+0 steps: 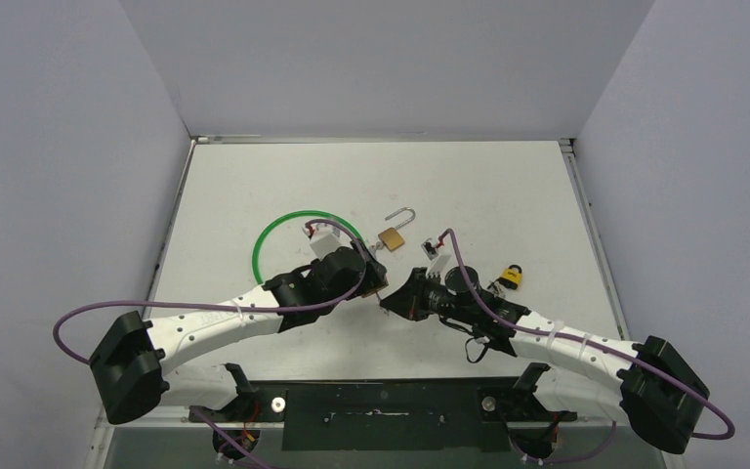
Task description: Unlock with the key
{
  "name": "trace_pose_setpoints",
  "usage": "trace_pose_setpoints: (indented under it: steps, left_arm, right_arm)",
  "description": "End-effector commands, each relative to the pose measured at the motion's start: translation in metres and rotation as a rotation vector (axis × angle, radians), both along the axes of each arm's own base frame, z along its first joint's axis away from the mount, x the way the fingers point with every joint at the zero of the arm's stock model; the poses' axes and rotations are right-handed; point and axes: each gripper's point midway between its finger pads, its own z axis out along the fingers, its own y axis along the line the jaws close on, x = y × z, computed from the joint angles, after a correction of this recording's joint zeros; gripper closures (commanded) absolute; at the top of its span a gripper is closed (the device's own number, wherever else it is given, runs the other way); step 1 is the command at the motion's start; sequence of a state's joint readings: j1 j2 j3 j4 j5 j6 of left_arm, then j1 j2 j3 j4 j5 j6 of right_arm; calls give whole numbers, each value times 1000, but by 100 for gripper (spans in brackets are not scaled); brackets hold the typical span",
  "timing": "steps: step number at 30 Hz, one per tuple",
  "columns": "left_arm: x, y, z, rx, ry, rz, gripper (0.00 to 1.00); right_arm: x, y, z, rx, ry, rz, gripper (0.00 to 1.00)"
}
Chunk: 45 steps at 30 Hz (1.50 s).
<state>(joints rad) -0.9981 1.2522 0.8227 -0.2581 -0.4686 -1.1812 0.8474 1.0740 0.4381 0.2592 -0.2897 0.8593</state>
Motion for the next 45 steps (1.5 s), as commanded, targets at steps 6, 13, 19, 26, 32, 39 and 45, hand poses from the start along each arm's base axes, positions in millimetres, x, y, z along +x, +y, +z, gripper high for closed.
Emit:
trace_pose_setpoints:
  steps: [6,13,19,26,32,39,45]
  left_arm:
    - [-1,-27,44,-302,-20,-6,100]
    - [-4,-34,48,-348,10,-47,100]
    - [-8,-37,56,-422,16,-72,100]
    - [-13,-52,81,-532,-19,-153,100]
    - [-16,-53,109,-591,-120,-217,100]
    - [-28,-43,154,-751,-314,-288,100]
    - [-36,-36,186,-831,-446,-332,100]
  right_arm:
    - [46,10,34,77,-48,-132,100]
    - [53,19,44,80,-129,-90,100]
    - [55,17,48,111,-116,-107,100]
    - [65,18,64,257,-44,-198,100]
    - [60,9,106,459,0,-210,100]
    - [46,-24,142,744,95,-267,100]
    - [35,-30,151,886,178,-232,100]
